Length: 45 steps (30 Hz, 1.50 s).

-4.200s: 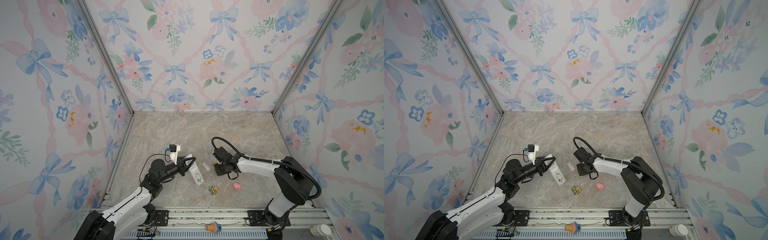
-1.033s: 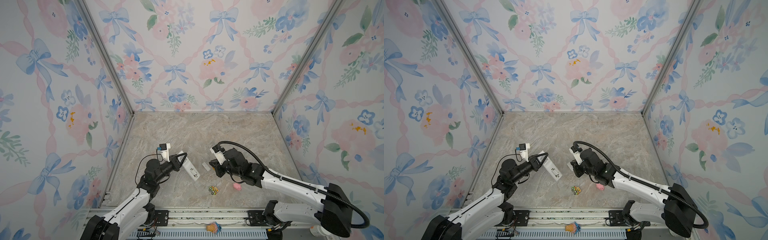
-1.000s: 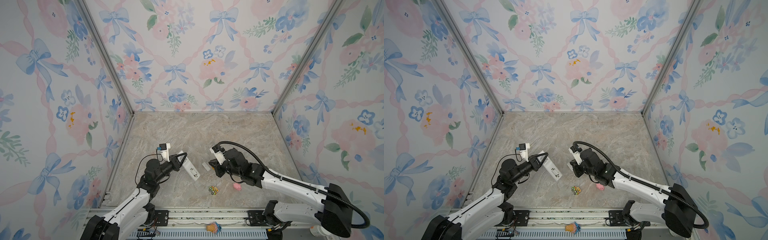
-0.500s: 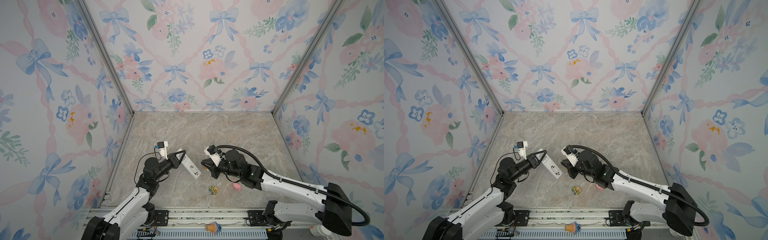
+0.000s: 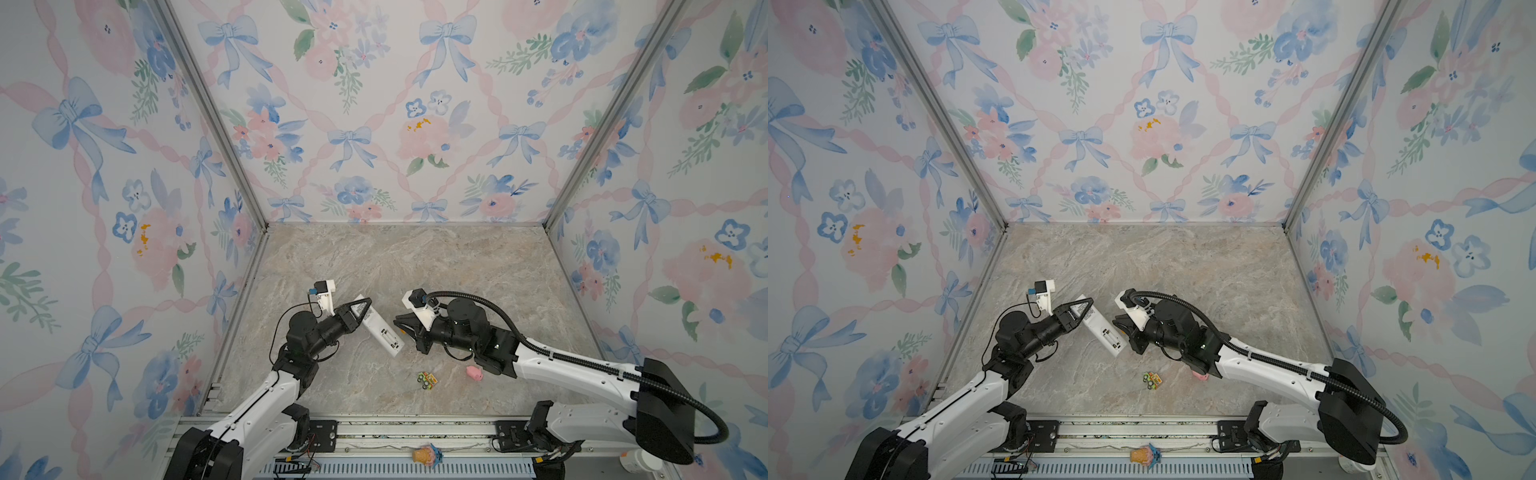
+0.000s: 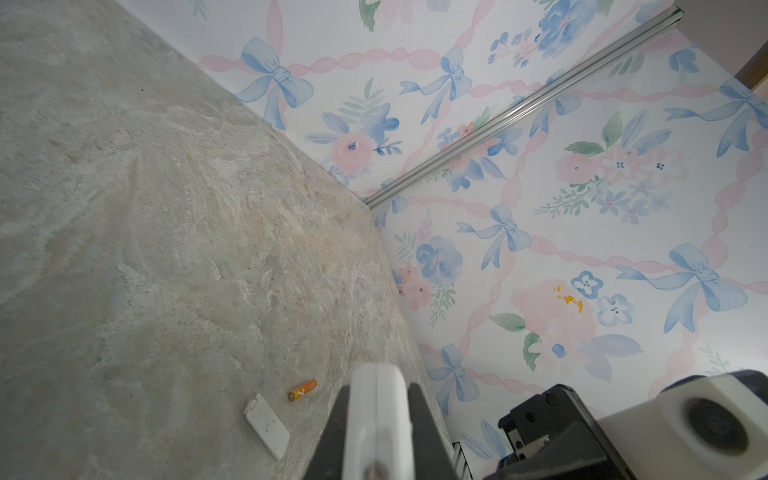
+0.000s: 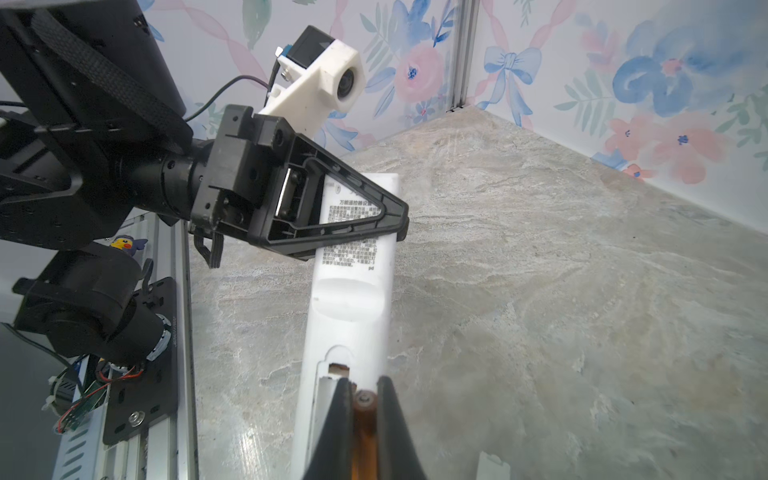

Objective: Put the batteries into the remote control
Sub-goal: 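Lift the orange battery and carry it toward the remote held by the left gripper, then align the battery over the remote's open battery compartment with the right gripper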

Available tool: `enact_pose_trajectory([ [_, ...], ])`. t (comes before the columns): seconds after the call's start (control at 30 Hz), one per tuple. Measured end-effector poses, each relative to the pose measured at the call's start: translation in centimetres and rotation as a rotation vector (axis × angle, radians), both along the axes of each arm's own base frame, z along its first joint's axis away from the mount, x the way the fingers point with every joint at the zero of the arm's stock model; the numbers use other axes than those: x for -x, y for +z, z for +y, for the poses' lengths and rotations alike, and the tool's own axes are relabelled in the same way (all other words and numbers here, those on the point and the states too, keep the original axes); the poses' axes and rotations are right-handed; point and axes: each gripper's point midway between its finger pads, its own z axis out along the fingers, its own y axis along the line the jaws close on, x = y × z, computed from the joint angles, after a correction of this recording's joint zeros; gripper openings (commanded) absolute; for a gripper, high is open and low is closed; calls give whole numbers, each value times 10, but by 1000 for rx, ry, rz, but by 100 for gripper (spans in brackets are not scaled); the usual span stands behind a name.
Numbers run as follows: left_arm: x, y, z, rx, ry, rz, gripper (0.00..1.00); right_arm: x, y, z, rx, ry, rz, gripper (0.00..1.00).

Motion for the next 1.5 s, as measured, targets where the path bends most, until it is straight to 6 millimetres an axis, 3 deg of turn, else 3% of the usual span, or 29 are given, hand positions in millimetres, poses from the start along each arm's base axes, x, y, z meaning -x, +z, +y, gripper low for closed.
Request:
enact_pose_trajectory([
  [0.67, 2, 6, 1, 19, -5, -5, 0, 10, -6, 26, -36, 80, 6, 0],
  [1.5, 2, 16, 4, 28, 1, -33, 0, 8, -12, 33, -51, 80, 24, 0],
])
